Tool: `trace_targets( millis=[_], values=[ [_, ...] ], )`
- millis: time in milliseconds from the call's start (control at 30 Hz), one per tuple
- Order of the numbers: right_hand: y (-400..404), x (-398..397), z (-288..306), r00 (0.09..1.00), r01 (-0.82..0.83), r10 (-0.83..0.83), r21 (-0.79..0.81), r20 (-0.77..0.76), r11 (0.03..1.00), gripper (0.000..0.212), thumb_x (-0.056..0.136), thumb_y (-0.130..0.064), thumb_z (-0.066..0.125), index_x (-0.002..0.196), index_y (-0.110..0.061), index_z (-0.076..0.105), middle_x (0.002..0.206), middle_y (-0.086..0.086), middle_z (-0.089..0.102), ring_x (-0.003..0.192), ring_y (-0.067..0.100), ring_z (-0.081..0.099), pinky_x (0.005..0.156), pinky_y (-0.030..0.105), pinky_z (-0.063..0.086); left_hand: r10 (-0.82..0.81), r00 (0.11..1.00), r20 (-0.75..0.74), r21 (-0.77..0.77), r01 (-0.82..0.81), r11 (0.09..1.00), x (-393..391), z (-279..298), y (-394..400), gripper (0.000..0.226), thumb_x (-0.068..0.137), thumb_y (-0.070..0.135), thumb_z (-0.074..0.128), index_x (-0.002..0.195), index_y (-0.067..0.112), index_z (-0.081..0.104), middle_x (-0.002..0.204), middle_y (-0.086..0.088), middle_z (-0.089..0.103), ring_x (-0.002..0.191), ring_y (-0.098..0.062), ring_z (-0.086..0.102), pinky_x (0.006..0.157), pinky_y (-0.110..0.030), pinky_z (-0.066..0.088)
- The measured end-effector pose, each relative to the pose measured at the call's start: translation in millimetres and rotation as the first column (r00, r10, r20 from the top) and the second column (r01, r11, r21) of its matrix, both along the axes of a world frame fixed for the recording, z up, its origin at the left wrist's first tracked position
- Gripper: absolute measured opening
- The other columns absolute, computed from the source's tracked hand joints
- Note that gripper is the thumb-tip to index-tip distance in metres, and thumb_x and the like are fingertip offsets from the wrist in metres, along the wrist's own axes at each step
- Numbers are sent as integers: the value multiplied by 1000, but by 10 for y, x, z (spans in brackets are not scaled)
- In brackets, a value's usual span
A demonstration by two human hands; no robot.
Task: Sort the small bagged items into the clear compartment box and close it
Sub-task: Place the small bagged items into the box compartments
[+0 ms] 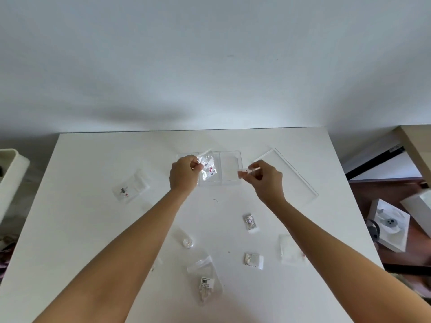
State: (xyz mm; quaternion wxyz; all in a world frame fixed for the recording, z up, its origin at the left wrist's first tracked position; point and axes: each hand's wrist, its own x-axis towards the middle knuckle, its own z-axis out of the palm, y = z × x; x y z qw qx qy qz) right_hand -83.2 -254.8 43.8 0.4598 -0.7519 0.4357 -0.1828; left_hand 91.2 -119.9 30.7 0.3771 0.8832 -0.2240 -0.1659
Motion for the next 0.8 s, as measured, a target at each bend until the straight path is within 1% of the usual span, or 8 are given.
trace_targets(
  millis=[100,200,300,333,433,533,667,800],
  values=[
    [-81,112,24,998,-56,56,2,-11,998,7,79,-11,69,81,-13,63,60,-3,72,44,4,49,43,7,36,-1,1000,0,79,1,997,59,-30,-151,9,83,15,66,89,10,69,92,-8,74,91,-27,64,74,-30,47],
    [-131,210,4,993,-102,97,-85,-66,991,9,86,-6,61,87,-9,69,70,1,73,49,-4,54,53,0,38,-77,997,-9,166,77,983,119,-81,-234,8,83,14,66,89,9,69,94,-8,74,91,-28,65,74,-29,46],
    [-170,297,-39,988,-133,124,-98,-90,986,12,89,-6,61,93,-7,71,85,6,76,60,0,55,59,2,38,-135,991,0,225,132,965,154,-139,-278,8,82,12,67,90,9,69,96,-7,74,92,-27,66,73,-26,43],
    [-174,325,-48,988,-138,130,-89,-85,986,12,89,-6,61,94,-7,71,87,7,76,62,4,57,63,6,42,-150,989,16,242,142,960,157,-150,-290,7,82,12,68,88,8,69,96,-7,74,92,-27,66,73,-27,43],
    [-175,414,-64,987,-150,148,-25,-65,988,13,88,-2,60,94,-5,71,81,9,73,68,16,63,72,28,55,-210,972,110,332,163,929,157,-174,-340,8,81,14,67,87,9,68,95,-6,74,96,-29,65,81,-33,45],
    [-167,498,-75,982,-176,176,-2,-62,984,14,85,1,58,87,-5,71,73,4,68,56,9,58,68,25,51,-261,941,215,435,147,888,138,-195,-380,15,82,17,64,94,10,65,95,-8,74,98,-31,64,86,-36,41],
    [-128,618,-93,978,-202,201,-5,-61,979,14,81,4,57,79,-5,69,71,6,68,53,6,57,66,26,52,-306,905,297,496,127,859,82,-222,-377,23,82,20,63,102,11,59,89,-8,73,93,-32,63,83,-37,38],
    [-79,727,-155,975,-212,211,-6,-70,977,14,80,3,58,78,-6,69,72,5,69,59,14,60,66,25,50,-357,876,324,491,167,855,50,-228,-296,38,83,24,65,117,13,54,108,-6,67,99,-32,62,81,-38,42]
  ],
)
